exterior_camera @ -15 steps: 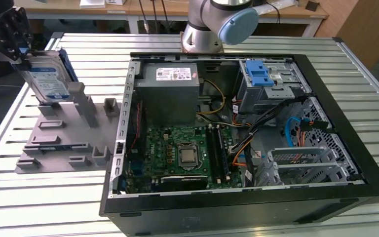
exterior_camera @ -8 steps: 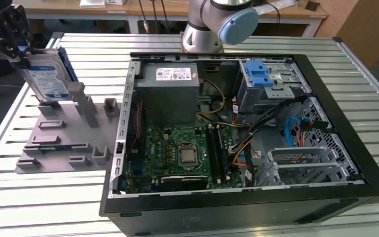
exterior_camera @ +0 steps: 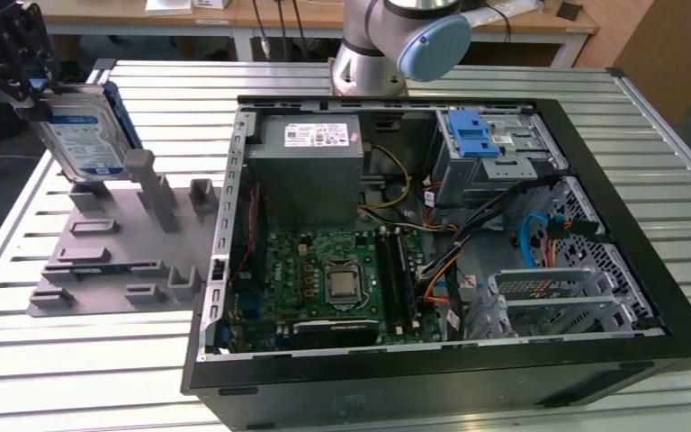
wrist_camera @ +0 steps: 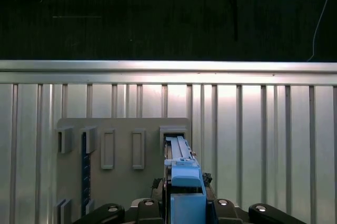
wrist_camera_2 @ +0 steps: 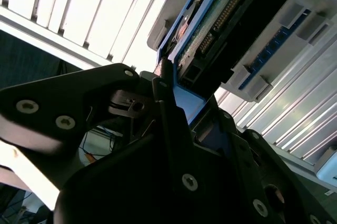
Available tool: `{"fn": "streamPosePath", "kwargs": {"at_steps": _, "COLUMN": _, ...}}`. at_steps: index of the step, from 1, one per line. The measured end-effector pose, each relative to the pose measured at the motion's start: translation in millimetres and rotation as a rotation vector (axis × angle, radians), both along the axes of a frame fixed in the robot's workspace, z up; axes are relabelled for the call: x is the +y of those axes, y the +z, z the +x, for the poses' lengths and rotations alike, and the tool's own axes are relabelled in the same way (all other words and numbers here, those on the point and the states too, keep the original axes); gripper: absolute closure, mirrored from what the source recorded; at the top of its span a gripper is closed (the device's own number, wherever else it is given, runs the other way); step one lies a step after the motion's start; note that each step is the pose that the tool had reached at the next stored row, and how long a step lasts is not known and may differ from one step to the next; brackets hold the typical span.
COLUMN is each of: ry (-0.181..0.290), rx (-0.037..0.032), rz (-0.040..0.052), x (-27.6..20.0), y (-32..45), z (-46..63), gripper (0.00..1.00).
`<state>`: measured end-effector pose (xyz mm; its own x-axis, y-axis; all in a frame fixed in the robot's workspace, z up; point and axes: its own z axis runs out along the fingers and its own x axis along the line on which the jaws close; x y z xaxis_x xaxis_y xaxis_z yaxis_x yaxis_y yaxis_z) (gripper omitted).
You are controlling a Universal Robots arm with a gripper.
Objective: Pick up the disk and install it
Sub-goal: 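Pick up the disk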
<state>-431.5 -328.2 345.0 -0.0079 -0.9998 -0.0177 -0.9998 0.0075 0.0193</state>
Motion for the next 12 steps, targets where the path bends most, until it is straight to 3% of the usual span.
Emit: {"fn": "streamPosePath", "kwargs": {"at_steps": 12, "ry": 0.0, "rx": 0.0, "rz": 0.0, "x": 0.0, "y": 10.2, "z": 0.0, "gripper": 0.64}}
